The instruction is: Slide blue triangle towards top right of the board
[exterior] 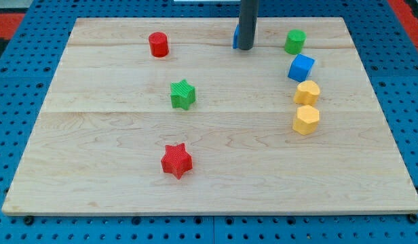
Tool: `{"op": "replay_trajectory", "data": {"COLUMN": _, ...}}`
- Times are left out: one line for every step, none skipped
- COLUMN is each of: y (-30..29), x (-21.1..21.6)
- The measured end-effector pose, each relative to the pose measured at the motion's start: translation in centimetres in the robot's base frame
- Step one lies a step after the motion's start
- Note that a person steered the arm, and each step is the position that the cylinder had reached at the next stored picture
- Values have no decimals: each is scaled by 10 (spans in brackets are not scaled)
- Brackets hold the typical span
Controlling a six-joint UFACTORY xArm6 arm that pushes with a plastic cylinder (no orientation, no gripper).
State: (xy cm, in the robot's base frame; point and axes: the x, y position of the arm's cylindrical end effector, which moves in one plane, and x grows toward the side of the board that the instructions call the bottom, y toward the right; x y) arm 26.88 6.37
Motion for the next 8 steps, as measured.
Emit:
{"op": "replay_trajectory", "data": {"y": -7, "x": -20}}
{"op": "replay_trajectory", "data": {"y": -33, "x": -29}}
{"op": "replay_trajectory", "data": {"y": -91, "x": -27}}
{"op": "replay_trajectory", "data": {"y": -89, "x": -61}}
{"op": "replay_trajectory", "data": {"y": -53, "x": -55}}
{"op": "replay_trajectory", "data": {"y": -27, "x": -48}}
{"op": "replay_trajectory", "data": {"y": -3, "x": -43}}
{"op": "replay_trajectory", "data": {"y": 10, "x": -36}}
